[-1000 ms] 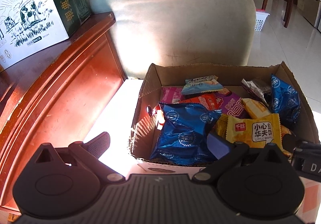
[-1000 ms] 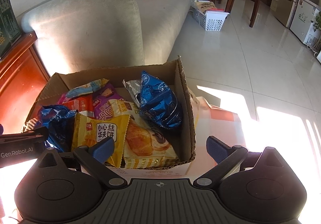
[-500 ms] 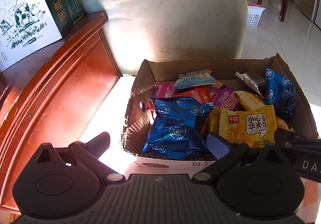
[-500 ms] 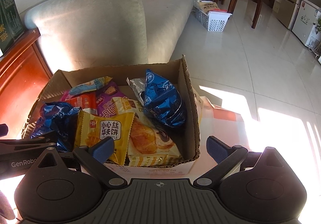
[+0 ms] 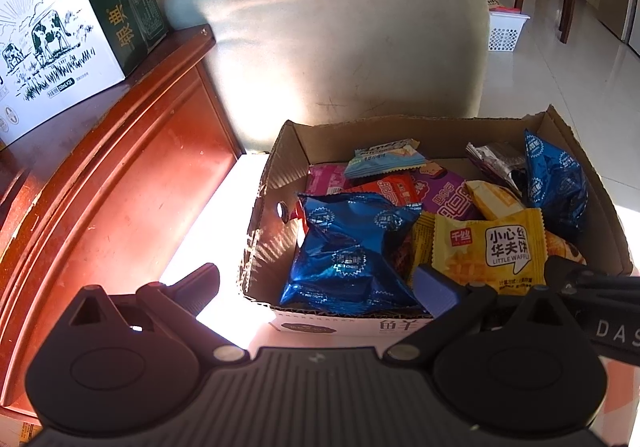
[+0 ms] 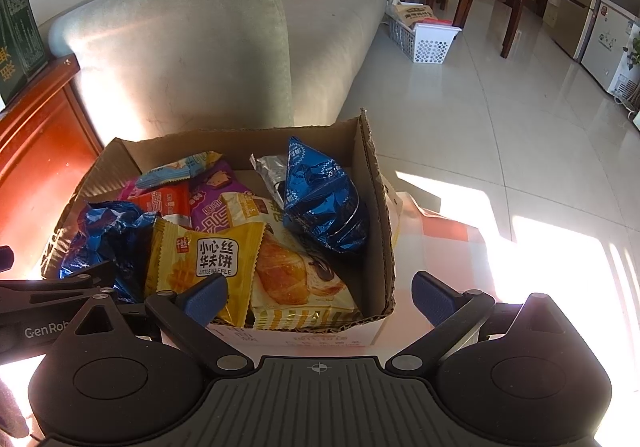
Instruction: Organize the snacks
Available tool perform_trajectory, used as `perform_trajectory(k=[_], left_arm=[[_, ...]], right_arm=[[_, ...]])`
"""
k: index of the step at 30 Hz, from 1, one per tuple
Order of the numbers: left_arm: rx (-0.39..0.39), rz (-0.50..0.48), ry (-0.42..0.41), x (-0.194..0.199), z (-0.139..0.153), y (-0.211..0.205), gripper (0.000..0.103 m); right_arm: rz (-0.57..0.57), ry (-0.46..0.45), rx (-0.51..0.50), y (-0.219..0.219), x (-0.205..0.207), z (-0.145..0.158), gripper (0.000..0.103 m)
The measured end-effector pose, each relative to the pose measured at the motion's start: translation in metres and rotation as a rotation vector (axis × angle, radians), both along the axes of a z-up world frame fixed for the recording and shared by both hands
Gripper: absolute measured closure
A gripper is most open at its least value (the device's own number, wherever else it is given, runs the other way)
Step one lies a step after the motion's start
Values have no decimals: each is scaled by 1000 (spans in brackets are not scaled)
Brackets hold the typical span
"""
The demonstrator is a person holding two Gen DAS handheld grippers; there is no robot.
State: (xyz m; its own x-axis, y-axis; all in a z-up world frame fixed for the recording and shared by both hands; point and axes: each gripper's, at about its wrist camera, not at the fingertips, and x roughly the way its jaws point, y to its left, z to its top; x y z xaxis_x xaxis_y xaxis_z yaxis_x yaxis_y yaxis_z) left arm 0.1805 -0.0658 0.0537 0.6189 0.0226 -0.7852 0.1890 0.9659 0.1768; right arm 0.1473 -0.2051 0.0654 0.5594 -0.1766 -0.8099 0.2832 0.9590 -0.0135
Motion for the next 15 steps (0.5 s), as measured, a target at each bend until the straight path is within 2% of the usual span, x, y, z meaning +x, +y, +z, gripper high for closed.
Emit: perform_trajectory(k=[15], left_arm=[[-15,-3,-13,-3,6,2,1]], right_arm=[[8,-2,-13,0,-2,1,4]])
